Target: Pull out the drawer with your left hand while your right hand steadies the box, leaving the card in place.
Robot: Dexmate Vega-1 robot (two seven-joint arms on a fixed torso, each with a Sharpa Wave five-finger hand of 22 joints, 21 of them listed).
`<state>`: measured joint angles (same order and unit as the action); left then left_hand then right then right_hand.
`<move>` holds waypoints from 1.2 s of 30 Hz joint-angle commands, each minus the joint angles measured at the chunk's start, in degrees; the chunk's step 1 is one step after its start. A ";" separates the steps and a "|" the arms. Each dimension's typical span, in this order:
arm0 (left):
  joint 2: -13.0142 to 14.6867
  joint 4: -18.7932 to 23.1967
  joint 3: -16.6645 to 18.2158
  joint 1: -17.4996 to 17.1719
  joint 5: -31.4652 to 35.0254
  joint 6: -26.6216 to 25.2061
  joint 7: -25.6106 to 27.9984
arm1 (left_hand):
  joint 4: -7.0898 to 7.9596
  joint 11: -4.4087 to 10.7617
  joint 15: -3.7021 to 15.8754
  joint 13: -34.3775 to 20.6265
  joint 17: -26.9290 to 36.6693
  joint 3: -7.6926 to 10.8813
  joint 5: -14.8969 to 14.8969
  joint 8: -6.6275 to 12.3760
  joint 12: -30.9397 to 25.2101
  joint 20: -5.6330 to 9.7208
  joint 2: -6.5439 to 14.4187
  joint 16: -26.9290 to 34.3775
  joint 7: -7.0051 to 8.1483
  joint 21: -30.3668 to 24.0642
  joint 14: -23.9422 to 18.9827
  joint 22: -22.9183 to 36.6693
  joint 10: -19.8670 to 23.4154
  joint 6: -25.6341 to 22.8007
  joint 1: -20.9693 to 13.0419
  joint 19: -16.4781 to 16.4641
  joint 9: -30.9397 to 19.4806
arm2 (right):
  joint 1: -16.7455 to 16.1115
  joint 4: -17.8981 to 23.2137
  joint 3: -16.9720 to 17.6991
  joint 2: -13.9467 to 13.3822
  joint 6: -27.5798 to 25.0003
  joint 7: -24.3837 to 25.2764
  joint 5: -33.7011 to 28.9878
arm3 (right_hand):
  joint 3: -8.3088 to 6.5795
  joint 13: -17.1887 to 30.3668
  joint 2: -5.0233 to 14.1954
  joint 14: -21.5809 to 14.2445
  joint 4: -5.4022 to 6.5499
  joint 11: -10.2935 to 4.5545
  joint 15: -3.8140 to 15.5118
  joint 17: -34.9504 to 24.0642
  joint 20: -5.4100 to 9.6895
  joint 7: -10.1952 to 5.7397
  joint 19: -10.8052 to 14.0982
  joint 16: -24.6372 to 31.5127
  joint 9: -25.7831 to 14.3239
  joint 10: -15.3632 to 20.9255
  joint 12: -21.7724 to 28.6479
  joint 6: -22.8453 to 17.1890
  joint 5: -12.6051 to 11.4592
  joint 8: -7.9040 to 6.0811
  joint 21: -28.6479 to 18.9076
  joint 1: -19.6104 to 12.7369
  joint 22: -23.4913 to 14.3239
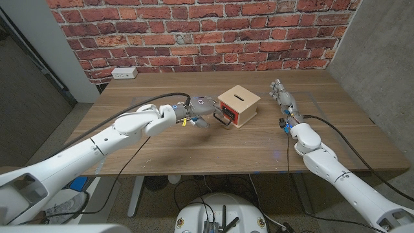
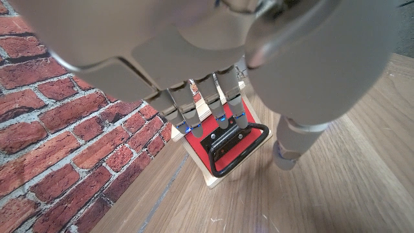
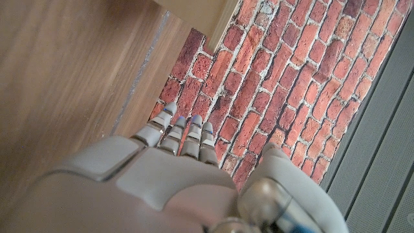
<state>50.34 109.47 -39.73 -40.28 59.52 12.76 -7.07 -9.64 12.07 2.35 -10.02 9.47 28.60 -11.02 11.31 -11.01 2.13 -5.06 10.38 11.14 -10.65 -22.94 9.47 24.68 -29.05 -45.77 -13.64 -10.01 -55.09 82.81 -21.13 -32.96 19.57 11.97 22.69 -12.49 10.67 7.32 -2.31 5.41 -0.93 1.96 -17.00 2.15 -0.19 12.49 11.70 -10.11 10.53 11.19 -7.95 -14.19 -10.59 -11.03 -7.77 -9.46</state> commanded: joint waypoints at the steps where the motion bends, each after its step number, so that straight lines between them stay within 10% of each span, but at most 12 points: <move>1: -1.49 -1.36 -1.17 0.12 2.08 -1.12 1.83 | 0.01 -0.09 10.36 -0.10 0.23 -0.34 -0.30 0.04 -0.07 7.50 0.65 -0.02 0.45 -0.21 -0.62 0.19 0.87 -0.75 -0.40 -0.34 -0.33 | -1.10 5.19 -0.96 -4.57 -3.21 4.59 -9.63 | -0.47 0.16 0.49 -0.47 -0.04 -0.56 1.33 0.04 1.15 -0.14 0.80 0.33 -0.04 0.29 0.02 -0.02 0.10 0.01 -0.24 -0.53 -0.12; 36: -4.11 -6.22 -5.14 1.74 2.83 -2.30 5.08 | -0.23 -0.03 10.67 -0.16 0.42 -1.74 -0.29 0.03 -0.35 8.45 3.25 0.41 0.33 -0.64 -5.26 0.24 5.06 -4.60 -2.37 -2.96 -0.40 | -0.64 15.72 -4.74 -12.98 -15.48 7.48 -32.56 | -2.32 -0.03 0.58 -0.91 -0.99 -1.81 2.49 1.71 1.99 -0.13 -0.17 -0.10 0.07 1.08 -0.33 -1.28 0.33 -0.09 0.65 -1.15 -0.11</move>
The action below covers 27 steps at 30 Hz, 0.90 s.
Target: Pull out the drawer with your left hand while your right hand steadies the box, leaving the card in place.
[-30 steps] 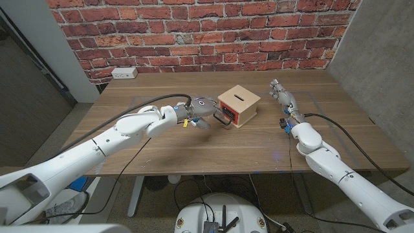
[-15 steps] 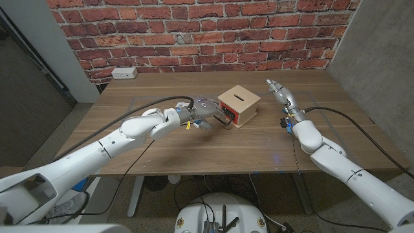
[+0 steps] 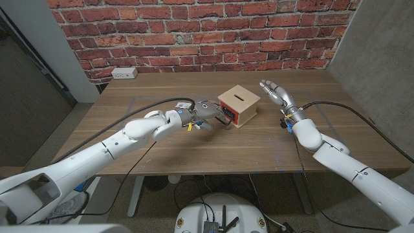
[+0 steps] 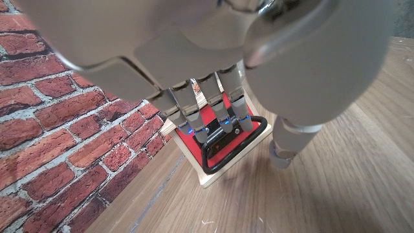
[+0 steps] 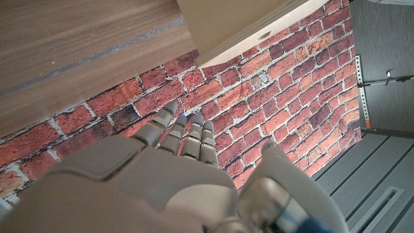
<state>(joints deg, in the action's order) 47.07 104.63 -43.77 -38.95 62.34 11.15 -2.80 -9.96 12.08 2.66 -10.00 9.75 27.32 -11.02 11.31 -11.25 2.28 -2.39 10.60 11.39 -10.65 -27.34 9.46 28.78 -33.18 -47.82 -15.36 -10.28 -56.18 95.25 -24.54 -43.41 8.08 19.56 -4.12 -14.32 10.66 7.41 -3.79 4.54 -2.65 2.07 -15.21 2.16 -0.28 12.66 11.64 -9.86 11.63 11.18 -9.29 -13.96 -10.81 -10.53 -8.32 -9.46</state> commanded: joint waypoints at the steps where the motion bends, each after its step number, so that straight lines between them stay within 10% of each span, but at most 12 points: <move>1: -0.85 -1.40 -1.18 0.40 -0.03 -0.72 0.87 | 0.10 -0.04 10.37 -0.17 0.13 -0.63 -0.27 -0.04 -0.03 8.26 0.69 0.14 0.00 -0.87 -1.04 0.30 1.03 -0.51 -0.38 -1.96 -0.15 | 0.47 3.41 -1.37 -2.62 -4.18 -0.25 -5.86 | -0.53 -0.03 0.49 0.59 -0.14 -0.10 2.40 -0.05 2.01 -0.04 -0.35 -0.05 -0.17 -0.04 -0.33 0.03 0.11 0.12 0.14 -0.61 -0.11; 27: -1.77 -1.65 -2.58 0.67 -1.08 -0.70 0.63 | 0.17 -0.10 10.45 -0.24 0.04 -3.02 -0.24 -0.12 0.18 9.49 2.63 -0.11 -0.95 -3.42 -2.69 1.26 1.42 -1.97 -1.81 -11.07 -0.26 | 2.27 3.72 -3.38 -4.19 -5.08 -2.07 -10.86 | -1.05 -0.05 0.46 0.84 -0.41 -0.05 2.29 0.36 2.05 -0.09 -0.50 -0.11 -0.17 -0.15 -0.37 0.06 0.28 0.11 0.03 -0.70 -0.10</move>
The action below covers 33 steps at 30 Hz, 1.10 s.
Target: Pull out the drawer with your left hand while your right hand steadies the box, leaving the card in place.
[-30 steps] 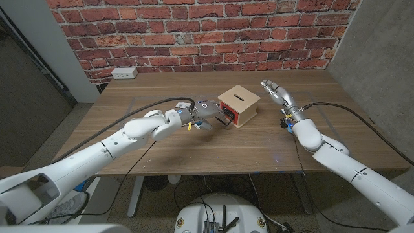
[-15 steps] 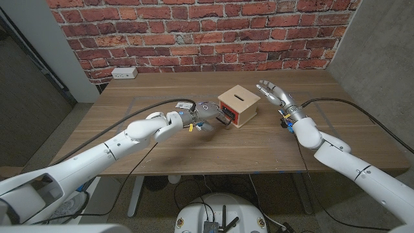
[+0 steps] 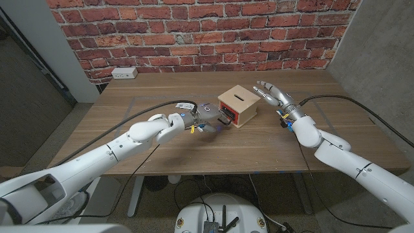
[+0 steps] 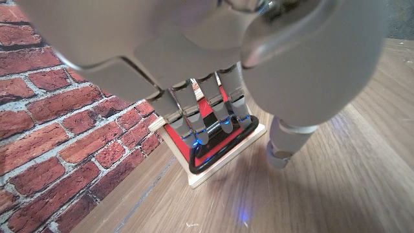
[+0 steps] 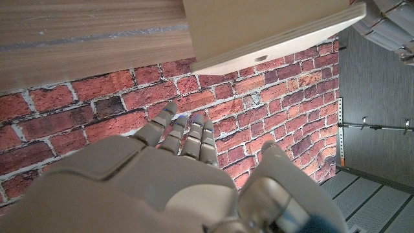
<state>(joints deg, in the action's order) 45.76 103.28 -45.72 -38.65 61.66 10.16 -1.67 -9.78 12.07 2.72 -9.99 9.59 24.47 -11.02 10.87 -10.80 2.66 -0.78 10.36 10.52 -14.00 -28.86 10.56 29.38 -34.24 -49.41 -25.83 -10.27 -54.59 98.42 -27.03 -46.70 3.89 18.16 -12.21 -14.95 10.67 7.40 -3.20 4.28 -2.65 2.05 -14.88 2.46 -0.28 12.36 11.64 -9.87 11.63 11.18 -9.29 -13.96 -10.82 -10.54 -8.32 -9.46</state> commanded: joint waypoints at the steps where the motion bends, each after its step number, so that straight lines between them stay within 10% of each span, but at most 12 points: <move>1: -0.53 -0.33 -0.68 0.40 -0.35 0.26 -0.50 | -0.02 -0.11 10.39 -0.25 0.20 -0.18 -0.24 0.31 -0.29 9.12 1.02 0.13 -0.09 -0.10 -1.19 0.16 0.86 -0.92 -0.25 -0.68 -0.26 | 0.76 0.63 -0.96 -1.05 -0.94 -0.77 -3.07 | -0.43 -0.06 0.47 0.25 -0.15 -0.06 2.31 0.04 1.75 -0.07 -0.19 -0.11 -0.16 -0.15 -0.37 0.08 0.28 0.13 0.03 -0.70 -0.10; 33: -0.77 -1.06 -1.59 0.14 -0.46 -1.05 -1.07 | -0.05 -0.18 10.33 -0.31 0.09 -0.35 -0.25 0.47 -0.66 8.94 1.34 0.07 -0.94 -1.27 -3.33 0.21 2.89 -2.68 -0.54 -4.53 -0.33 | 4.46 4.52 -4.30 -4.41 -3.94 -6.63 -14.36 | -1.09 -0.06 0.40 -0.78 -0.39 -0.37 2.47 0.42 1.79 -0.25 0.57 0.41 -0.19 0.66 -0.11 -0.80 0.61 -0.18 -0.31 -0.58 -0.09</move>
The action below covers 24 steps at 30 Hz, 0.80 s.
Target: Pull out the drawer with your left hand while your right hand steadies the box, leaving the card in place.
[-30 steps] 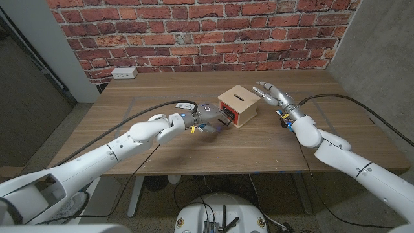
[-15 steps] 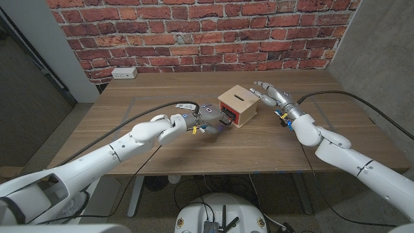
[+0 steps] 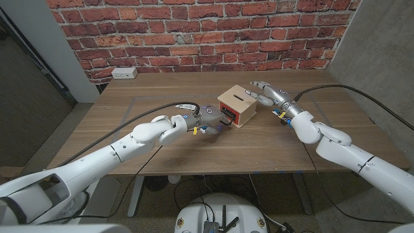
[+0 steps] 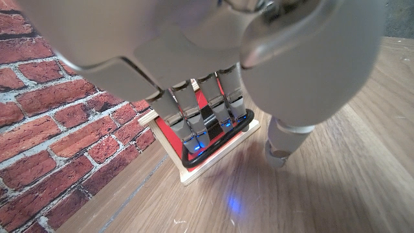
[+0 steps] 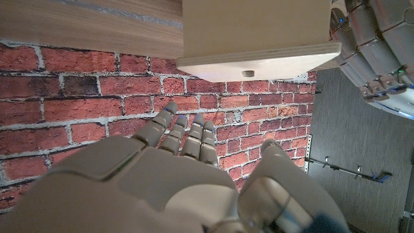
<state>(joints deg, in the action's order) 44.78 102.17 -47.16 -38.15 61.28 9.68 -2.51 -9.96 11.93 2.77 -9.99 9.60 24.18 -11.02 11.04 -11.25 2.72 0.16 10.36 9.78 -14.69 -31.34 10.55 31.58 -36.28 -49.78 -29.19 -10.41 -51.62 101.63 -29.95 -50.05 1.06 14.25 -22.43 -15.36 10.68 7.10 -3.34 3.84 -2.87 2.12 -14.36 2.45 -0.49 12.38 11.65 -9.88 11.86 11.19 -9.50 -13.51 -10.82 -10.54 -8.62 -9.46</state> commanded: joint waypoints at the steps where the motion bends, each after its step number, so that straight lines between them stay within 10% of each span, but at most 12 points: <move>1: 0.29 0.11 -0.12 -0.45 -0.12 -0.60 -0.18 | 0.14 -0.04 10.29 -0.31 0.08 -0.05 -0.25 0.29 -0.21 8.88 0.41 0.07 -0.22 -0.58 -0.88 0.22 0.71 -0.63 -0.17 -1.22 -0.19 | 1.71 1.61 -1.60 -1.25 -1.44 -3.24 -4.80 | -0.68 -0.07 0.70 -0.65 0.04 -0.17 2.45 -0.10 1.79 -0.08 0.56 0.42 -0.18 0.45 -0.11 -0.61 0.17 -0.19 -0.31 -0.27 -0.09; 24: -0.17 0.15 -0.46 -0.70 1.29 -1.83 0.93 | 0.10 -0.05 10.40 -0.34 0.08 0.28 -0.33 0.35 -0.40 9.12 0.73 0.10 -0.35 -0.76 -2.23 0.15 2.02 -1.55 -0.21 -2.34 -0.24 | 3.23 1.70 -2.54 -1.71 -0.11 -4.95 -9.38 | -1.03 -0.06 0.80 -1.71 0.37 -0.18 2.57 -0.05 1.74 -0.13 1.27 0.93 -0.23 1.43 0.13 -1.70 0.44 -0.49 -0.49 0.47 -0.10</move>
<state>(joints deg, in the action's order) 45.06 102.39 -47.33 -38.89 61.61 8.47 -2.43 -9.96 12.06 3.07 -9.99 9.61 24.18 -11.02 11.06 -11.48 2.77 0.17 10.36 9.51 -15.32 -33.08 10.54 32.88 -37.45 -49.79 -31.06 -10.55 -48.74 103.45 -32.20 -51.78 0.38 8.93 -29.59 -16.06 10.68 7.11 -4.14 4.08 -3.04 2.01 -14.37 2.27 -0.51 12.61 11.92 -10.02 12.32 11.19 -10.16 -13.14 -10.82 -10.54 -8.61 -9.45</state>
